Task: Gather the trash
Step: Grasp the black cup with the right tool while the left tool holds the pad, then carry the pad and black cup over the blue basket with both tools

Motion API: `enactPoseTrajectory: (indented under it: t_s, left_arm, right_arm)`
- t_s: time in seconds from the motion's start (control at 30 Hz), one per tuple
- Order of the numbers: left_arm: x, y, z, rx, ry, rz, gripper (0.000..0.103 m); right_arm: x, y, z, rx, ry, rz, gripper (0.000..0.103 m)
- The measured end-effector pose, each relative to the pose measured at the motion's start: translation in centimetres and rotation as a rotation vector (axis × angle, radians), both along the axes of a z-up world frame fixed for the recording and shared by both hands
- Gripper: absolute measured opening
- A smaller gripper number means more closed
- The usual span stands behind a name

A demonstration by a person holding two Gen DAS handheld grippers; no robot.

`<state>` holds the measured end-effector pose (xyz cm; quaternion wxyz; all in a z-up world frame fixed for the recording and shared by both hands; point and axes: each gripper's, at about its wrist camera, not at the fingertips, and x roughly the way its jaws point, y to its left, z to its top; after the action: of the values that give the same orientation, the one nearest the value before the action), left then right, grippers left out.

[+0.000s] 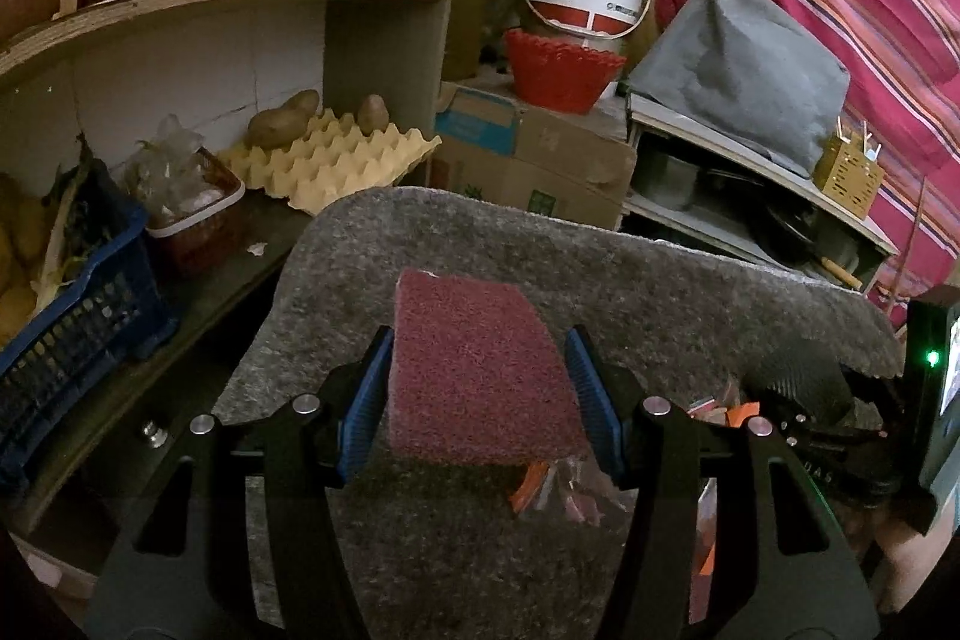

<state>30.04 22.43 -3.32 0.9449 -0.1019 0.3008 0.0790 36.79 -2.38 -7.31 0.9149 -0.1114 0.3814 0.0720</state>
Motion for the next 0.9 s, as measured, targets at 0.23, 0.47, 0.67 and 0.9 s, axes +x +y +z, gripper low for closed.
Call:
enactPoseTrajectory:
  t_s: [0.23, 0.47, 0.67, 0.9]
  left_arm:
    - [-0.5, -0.9, 0.7, 0.018, -0.008, -0.004, 0.056]
    - [-1.9, -2.1, 1.6, 0.012, -0.017, -0.026, 0.056]
    - [-4.2, -5.1, 3.0, 0.029, -0.043, -0.081, 0.056]
    - [-6.2, -9.8, 3.9, 0.051, -0.054, -0.147, 0.056]
  right_arm:
    - [-0.5, -1.1, 0.8, 0.039, -0.009, 0.006, 0.081]
    - [-3.3, -4.5, 3.5, 0.048, -0.068, -0.024, 0.081]
    - [-6.9, -9.3, 5.5, 0.052, -0.104, -0.076, 0.081]
    - [-12.2, -15.9, 6.4, 0.020, -0.122, -0.173, 0.081]
